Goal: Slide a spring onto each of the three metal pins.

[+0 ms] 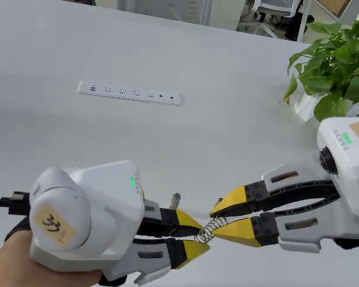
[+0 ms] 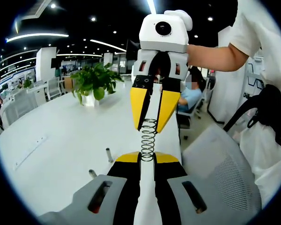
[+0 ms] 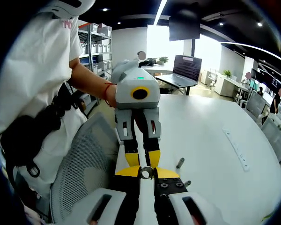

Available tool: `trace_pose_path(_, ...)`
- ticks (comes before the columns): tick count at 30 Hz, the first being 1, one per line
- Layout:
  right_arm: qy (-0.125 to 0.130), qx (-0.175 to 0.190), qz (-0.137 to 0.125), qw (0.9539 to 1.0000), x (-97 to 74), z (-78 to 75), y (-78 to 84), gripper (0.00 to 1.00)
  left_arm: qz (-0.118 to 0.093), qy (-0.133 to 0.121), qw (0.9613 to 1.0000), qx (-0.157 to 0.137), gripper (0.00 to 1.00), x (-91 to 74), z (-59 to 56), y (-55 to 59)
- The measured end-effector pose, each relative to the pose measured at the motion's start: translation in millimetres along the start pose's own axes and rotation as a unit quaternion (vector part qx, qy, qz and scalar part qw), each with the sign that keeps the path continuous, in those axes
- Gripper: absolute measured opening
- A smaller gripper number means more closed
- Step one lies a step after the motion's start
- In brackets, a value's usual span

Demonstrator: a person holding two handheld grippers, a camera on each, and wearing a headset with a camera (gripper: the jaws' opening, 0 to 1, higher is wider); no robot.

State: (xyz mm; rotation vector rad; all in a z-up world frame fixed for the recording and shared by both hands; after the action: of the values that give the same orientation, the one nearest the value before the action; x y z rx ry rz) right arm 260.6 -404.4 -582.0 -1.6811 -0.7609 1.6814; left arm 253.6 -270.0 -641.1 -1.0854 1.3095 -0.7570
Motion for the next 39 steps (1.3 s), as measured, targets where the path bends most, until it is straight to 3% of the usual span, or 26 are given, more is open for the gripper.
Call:
trace_pose_path(19,-0.025,-0.020,0.054,0.9980,4.7,-3.7,2.6,0.08,-0.009,0.004,1.0000,-0.003,0.06,0.8,-2.6,-1.2)
trace_pose_path(30,-0.055,-0.054,0.103,0.9917,9.8,-7.1,-0.5,0.07,-0.011,0.003,0.9999,-0.003,0.06,1.3,-2.2,-2.1)
trace_pose_path(39,-0.061,-0.060,0.110,0.9903,10.2,-9.0,-2.4,0.07,-0.012,0.002,0.9999,-0.004,0.06,0.8,-0.3,-2.1)
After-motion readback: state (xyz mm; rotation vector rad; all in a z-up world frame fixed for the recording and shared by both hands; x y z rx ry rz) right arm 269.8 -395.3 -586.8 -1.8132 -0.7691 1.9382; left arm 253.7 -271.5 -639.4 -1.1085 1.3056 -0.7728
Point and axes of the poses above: the centre of the closed fingertips' face, and the gripper's own axes: x roughly forward along the fingers, z roughly to its left, y roughly out of its underside, the point moved 9 cm from there along -x, roughly backward along the fingers, and after that the axes turned 1 degree about x, right-handed, at the moved point
